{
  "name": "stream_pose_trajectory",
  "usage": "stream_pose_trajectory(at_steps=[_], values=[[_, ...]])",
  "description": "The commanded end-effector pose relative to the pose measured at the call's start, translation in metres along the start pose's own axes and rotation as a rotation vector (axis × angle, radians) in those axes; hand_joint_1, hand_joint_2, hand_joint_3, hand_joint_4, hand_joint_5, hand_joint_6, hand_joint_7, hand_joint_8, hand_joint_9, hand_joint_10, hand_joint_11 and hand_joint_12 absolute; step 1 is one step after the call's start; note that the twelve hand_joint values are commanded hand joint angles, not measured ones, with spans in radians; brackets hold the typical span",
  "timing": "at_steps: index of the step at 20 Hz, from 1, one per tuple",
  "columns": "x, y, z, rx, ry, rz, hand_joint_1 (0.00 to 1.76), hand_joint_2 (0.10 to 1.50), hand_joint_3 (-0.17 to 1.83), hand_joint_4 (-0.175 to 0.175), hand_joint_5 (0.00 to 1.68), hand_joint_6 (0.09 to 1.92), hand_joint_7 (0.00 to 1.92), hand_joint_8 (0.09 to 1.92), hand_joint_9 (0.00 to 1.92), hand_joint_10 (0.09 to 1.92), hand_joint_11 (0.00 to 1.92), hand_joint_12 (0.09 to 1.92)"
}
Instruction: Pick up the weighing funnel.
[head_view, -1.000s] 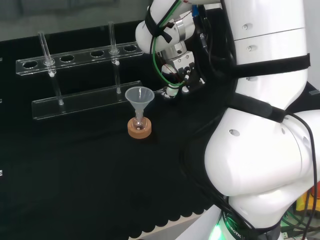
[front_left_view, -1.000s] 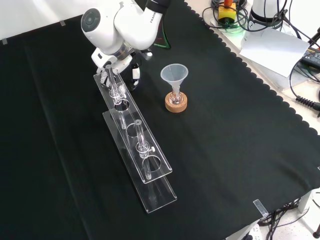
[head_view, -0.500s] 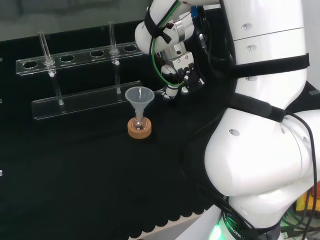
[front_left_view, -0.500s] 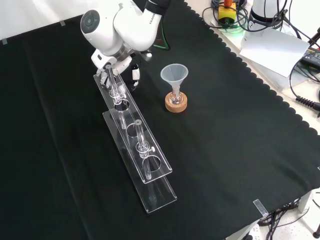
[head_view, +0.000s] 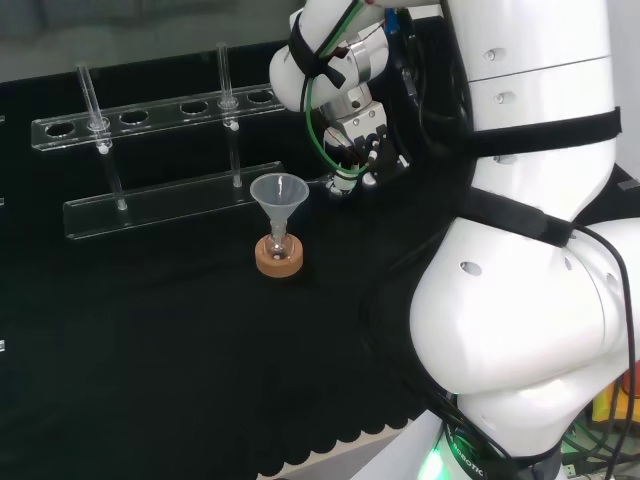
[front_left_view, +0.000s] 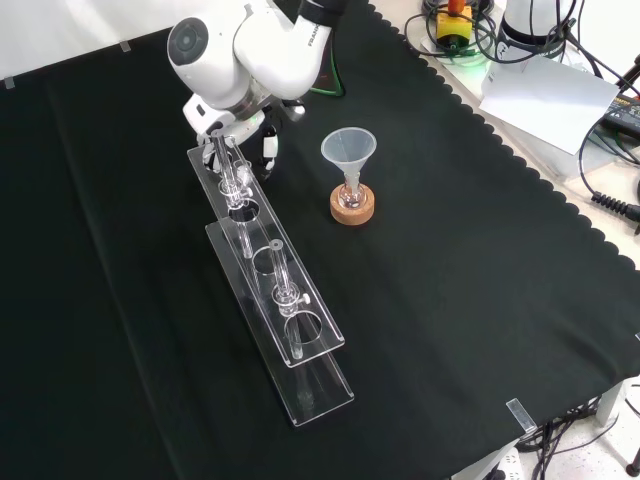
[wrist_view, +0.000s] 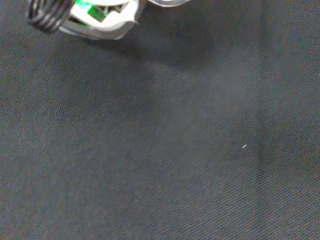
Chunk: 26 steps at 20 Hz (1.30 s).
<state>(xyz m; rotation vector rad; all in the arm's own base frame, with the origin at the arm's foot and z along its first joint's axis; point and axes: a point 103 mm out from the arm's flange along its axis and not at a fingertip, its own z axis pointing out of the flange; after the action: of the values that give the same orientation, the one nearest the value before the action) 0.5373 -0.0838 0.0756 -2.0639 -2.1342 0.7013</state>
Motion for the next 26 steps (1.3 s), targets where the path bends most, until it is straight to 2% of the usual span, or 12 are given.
stream_pose_trajectory(at_steps=[1, 8, 16, 21, 26], values=[[-0.011, -0.010, -0.014, -0.006, -0.003, 0.011, 1.10, 0.70, 0.65, 0.175, 1.18, 0.84, 0.73, 0.63, 1.05, 0.37, 0.83, 1.07], [-0.034, -0.035, -0.036, -0.011, 0.028, 0.033, 1.10, 0.70, 0.66, 0.175, 1.18, 0.84, 0.72, 0.62, 1.05, 0.36, 0.83, 1.06], [-0.058, -0.073, -0.061, -0.044, 0.039, 0.071, 1.10, 0.69, 0.66, 0.175, 1.18, 0.84, 0.71, 0.62, 1.05, 0.36, 0.83, 1.06], [-0.066, -0.095, -0.078, -0.046, 0.022, 0.083, 1.10, 0.69, 0.67, 0.175, 1.18, 0.83, 0.68, 0.62, 1.03, 0.34, 0.81, 1.06], [-0.067, -0.103, -0.084, -0.049, 0.025, 0.081, 1.10, 0.69, 0.67, 0.175, 1.19, 0.83, 0.65, 0.62, 1.01, 0.34, 0.80, 1.07]])
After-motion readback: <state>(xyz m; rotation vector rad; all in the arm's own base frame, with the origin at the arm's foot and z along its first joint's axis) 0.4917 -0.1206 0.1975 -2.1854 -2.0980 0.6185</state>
